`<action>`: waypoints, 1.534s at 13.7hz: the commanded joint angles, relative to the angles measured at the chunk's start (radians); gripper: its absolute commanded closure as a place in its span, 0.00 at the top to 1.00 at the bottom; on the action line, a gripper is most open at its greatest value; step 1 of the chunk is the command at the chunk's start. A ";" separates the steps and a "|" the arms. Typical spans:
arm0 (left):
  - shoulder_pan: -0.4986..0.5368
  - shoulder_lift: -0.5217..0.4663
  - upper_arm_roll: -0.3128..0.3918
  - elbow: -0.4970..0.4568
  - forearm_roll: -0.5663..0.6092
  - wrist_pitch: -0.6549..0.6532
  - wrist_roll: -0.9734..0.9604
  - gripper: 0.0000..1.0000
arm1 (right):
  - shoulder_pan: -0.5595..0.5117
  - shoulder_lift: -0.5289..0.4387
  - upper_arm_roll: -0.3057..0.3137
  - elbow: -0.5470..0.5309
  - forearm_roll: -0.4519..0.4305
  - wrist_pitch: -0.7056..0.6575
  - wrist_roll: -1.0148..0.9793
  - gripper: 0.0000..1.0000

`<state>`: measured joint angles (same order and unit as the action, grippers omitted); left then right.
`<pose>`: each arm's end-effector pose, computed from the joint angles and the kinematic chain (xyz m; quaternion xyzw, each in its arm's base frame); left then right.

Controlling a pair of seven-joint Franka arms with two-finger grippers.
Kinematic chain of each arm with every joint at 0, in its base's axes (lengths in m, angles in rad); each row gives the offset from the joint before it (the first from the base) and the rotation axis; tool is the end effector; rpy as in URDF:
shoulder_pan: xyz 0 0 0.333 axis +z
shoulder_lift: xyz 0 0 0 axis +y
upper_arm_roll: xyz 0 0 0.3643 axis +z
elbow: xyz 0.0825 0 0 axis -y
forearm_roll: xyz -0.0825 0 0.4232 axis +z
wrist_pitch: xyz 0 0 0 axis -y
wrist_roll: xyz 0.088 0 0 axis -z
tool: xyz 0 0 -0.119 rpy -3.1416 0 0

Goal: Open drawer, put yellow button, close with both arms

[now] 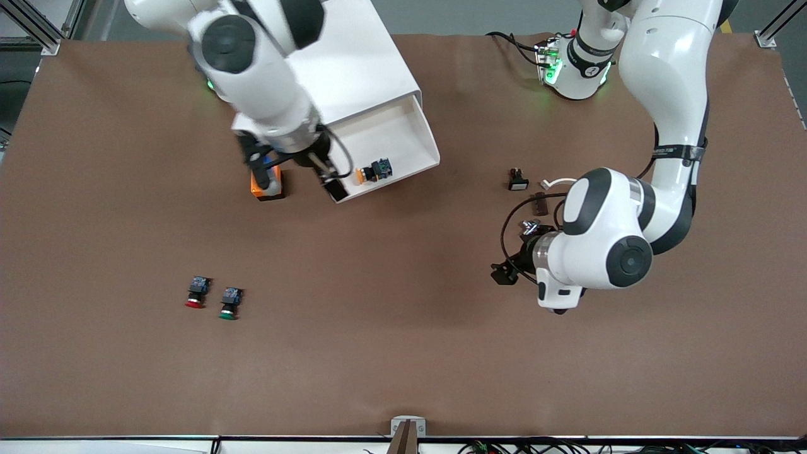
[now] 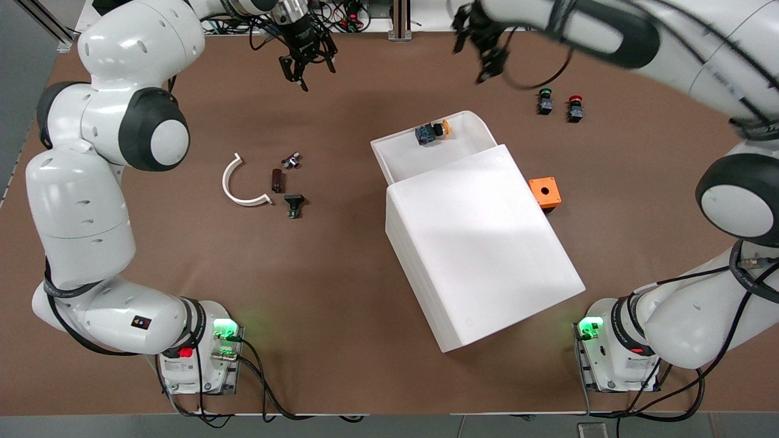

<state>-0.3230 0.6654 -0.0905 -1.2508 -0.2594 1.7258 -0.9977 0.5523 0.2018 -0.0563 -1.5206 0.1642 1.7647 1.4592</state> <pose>0.7117 -0.3224 0.3757 0.9302 0.3202 -0.1702 0.0569 0.5866 0.3400 0.5772 -0.8773 0.4736 0.0504 0.0597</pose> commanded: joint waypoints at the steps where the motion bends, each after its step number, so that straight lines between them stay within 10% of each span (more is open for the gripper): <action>1: -0.077 -0.032 -0.006 -0.033 0.080 0.027 0.036 0.99 | -0.109 0.001 0.013 0.072 -0.008 -0.102 -0.323 1.00; 11: -0.345 -0.033 -0.023 -0.073 0.160 0.149 -0.090 0.99 | -0.469 -0.076 0.000 0.100 -0.086 -0.223 -1.092 1.00; 21: -0.395 -0.038 -0.155 -0.121 0.122 0.141 -0.248 0.99 | -0.593 -0.078 0.027 0.102 -0.087 -0.329 -1.296 1.00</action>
<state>-0.7235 0.6572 -0.2128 -1.3373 -0.1170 1.8590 -1.2225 0.0192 0.1312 -0.0710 -1.4206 0.0899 1.4427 0.2007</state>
